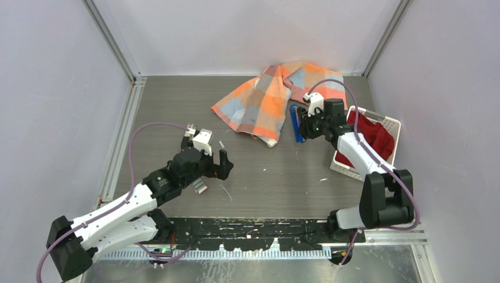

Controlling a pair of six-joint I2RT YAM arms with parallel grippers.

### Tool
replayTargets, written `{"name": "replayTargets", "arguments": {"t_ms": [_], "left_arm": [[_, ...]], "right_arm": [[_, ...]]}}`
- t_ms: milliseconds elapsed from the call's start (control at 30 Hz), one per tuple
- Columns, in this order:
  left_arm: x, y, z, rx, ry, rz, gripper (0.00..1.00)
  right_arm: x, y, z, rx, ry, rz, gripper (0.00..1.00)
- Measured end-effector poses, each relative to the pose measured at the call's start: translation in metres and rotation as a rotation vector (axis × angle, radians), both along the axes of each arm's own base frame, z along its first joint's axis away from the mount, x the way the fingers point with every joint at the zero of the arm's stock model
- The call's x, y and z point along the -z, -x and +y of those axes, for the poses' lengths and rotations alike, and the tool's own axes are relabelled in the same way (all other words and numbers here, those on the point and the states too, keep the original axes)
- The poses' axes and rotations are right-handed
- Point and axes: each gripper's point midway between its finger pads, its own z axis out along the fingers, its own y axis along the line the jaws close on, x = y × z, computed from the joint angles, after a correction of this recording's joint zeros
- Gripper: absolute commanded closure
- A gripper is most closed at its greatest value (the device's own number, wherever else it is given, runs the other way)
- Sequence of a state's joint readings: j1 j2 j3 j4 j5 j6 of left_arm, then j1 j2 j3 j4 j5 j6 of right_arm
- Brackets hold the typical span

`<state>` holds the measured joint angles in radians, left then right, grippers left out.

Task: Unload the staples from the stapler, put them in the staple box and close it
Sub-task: Place the stapler at the center of the board.

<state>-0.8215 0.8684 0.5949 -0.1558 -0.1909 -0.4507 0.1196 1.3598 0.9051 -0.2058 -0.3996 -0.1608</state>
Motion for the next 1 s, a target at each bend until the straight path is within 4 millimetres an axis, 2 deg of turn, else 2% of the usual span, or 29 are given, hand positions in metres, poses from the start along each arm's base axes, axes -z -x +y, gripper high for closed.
{"name": "replayTargets", "arguments": {"t_ms": [133, 300, 467, 567, 700, 1000], "left_arm": [[0.014, 0.009, 0.018, -0.018, -0.067, 0.021, 0.0], [0.012, 0.012, 0.03, -0.041, -0.077, -0.001, 0.0], [0.013, 0.013, 0.036, -0.054, -0.1, -0.003, 0.0], [0.016, 0.013, 0.039, -0.062, -0.114, 0.003, 0.0], [0.022, 0.013, 0.041, -0.069, -0.14, 0.019, 0.0], [0.019, 0.01, 0.045, -0.084, -0.189, 0.052, 0.0]], "right_arm": [[0.034, -0.004, -0.032, 0.071, 0.163, 0.097, 0.95], [0.058, -0.013, -0.051, 0.09, 0.284, 0.202, 0.94], [0.068, -0.052, -0.057, 0.073, 0.361, 0.263, 0.93], [0.079, -0.077, -0.059, 0.056, 0.396, 0.296, 0.88], [0.091, -0.089, -0.06, 0.037, 0.425, 0.334, 0.78], [0.096, -0.077, -0.061, 0.002, 0.443, 0.395, 0.43]]}}
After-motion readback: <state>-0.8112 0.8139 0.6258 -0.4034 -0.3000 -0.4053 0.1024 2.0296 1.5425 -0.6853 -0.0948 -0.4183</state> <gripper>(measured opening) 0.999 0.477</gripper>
